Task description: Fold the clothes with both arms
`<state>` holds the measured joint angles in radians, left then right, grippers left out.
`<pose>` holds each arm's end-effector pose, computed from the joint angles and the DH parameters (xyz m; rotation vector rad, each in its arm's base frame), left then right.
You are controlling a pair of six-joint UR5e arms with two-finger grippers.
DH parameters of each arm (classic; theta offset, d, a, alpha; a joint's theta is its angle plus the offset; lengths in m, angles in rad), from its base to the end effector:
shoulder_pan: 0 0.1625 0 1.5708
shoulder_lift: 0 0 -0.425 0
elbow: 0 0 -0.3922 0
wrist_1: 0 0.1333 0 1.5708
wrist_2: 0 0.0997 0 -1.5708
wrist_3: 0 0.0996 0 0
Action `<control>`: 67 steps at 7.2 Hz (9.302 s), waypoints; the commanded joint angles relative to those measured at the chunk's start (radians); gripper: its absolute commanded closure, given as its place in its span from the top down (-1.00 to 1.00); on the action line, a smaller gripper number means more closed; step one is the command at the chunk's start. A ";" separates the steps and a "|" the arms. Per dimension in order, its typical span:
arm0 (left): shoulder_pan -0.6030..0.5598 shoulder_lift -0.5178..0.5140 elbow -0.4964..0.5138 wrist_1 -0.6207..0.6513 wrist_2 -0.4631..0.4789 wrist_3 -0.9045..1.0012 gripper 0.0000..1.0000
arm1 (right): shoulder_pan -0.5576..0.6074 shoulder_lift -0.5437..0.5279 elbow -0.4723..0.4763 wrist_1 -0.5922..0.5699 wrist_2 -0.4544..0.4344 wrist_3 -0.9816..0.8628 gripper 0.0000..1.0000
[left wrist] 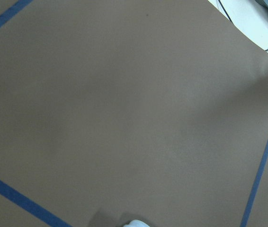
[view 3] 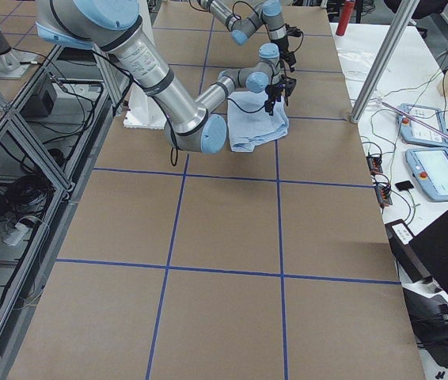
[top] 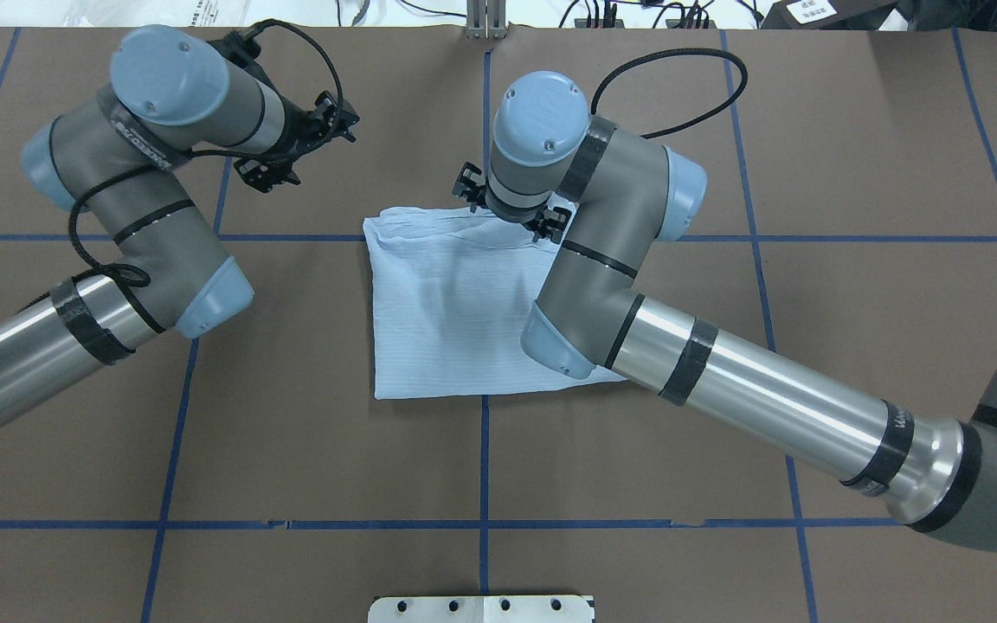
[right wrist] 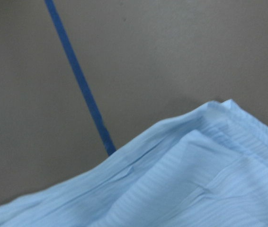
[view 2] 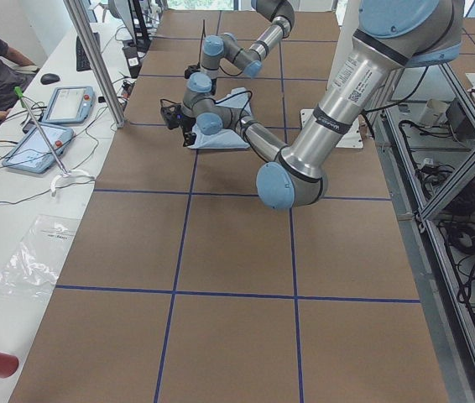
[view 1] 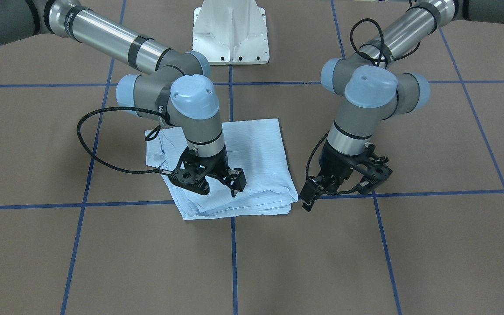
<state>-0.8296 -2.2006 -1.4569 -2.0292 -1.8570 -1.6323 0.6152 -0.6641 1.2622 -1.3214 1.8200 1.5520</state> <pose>0.4129 -0.6069 0.2837 0.1209 1.0160 -0.6748 -0.5882 -0.5488 0.1928 0.0407 -0.8816 0.4521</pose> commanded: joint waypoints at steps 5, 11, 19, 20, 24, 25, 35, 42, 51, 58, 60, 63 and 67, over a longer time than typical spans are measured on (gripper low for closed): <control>-0.054 0.030 -0.002 0.012 -0.027 0.107 1.00 | -0.035 0.132 -0.237 0.048 -0.111 -0.401 1.00; -0.054 0.030 -0.010 0.006 -0.028 0.109 1.00 | 0.142 0.121 -0.337 0.238 -0.063 -0.537 1.00; -0.496 0.490 -0.240 0.017 -0.310 1.287 1.00 | 0.722 -0.500 0.169 -0.082 0.430 -1.420 1.00; -0.585 0.496 -0.221 0.015 -0.367 1.366 1.00 | 0.773 -0.556 0.170 -0.082 0.453 -1.535 1.00; -0.638 0.580 -0.151 -0.136 -0.360 1.362 1.00 | 0.825 -0.718 0.186 -0.032 0.489 -1.598 1.00; -0.638 0.607 -0.117 -0.146 -0.357 1.362 1.00 | 0.825 -0.745 0.180 -0.032 0.487 -1.598 1.00; -0.638 0.676 -0.189 0.290 -0.476 1.529 1.00 | 0.834 -0.793 0.195 -0.041 0.490 -1.463 1.00; -0.746 0.618 -0.198 0.529 -0.468 1.721 1.00 | 0.834 -0.802 0.193 -0.041 0.490 -1.463 1.00; -0.746 0.613 -0.184 0.526 -0.468 1.721 1.00 | 0.940 -0.934 0.443 -0.369 0.522 -1.478 1.00; -0.746 0.611 -0.192 0.526 -0.465 1.721 1.00 | 0.943 -0.983 0.440 -0.367 0.551 -1.477 1.00; -0.746 0.611 -0.192 0.527 -0.467 1.721 1.00 | 0.943 -0.983 0.440 -0.367 0.550 -1.477 1.00; -0.746 0.613 -0.192 0.527 -0.467 1.720 1.00 | 0.943 -0.980 0.440 -0.367 0.550 -1.477 1.00; -0.746 0.613 -0.192 0.527 -0.467 1.721 1.00 | 0.943 -0.982 0.436 -0.366 0.548 -1.480 1.00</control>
<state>-1.5754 -1.5877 -1.6490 -1.5018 -2.3240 0.0888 1.5585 -1.6453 1.6988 -1.6876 2.3686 0.0745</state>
